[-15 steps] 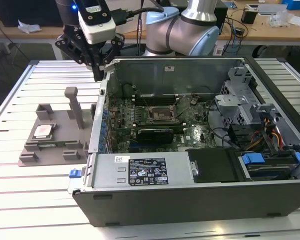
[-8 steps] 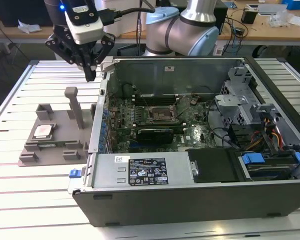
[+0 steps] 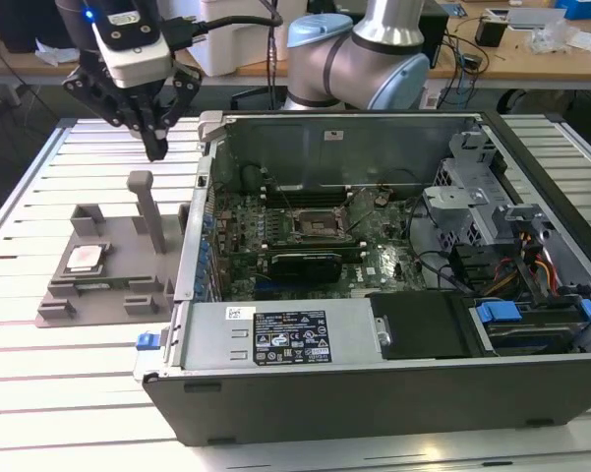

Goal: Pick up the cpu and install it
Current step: 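Reach for the cpu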

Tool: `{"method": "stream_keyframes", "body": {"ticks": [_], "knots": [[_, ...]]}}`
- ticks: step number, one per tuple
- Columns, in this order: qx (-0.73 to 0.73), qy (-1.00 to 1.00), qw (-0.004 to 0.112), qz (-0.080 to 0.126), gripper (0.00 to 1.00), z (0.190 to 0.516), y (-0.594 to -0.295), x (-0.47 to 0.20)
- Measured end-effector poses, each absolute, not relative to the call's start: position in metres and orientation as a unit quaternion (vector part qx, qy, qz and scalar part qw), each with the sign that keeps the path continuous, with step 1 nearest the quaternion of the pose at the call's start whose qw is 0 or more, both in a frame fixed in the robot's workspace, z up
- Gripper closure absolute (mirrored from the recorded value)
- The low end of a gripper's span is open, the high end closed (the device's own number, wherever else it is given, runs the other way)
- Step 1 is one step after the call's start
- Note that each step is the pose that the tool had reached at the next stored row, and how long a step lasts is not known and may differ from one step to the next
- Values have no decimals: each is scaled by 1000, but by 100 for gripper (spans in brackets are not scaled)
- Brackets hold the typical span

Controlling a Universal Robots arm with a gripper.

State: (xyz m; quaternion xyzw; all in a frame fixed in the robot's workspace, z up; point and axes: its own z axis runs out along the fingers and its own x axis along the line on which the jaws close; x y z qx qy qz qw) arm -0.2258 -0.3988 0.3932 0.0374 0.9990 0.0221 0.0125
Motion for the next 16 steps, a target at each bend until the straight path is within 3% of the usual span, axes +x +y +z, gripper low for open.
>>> {"method": "stream_keyframes", "body": {"ticks": [16], "knots": [[37,999,13,22,89,393,-399,-279]]}}
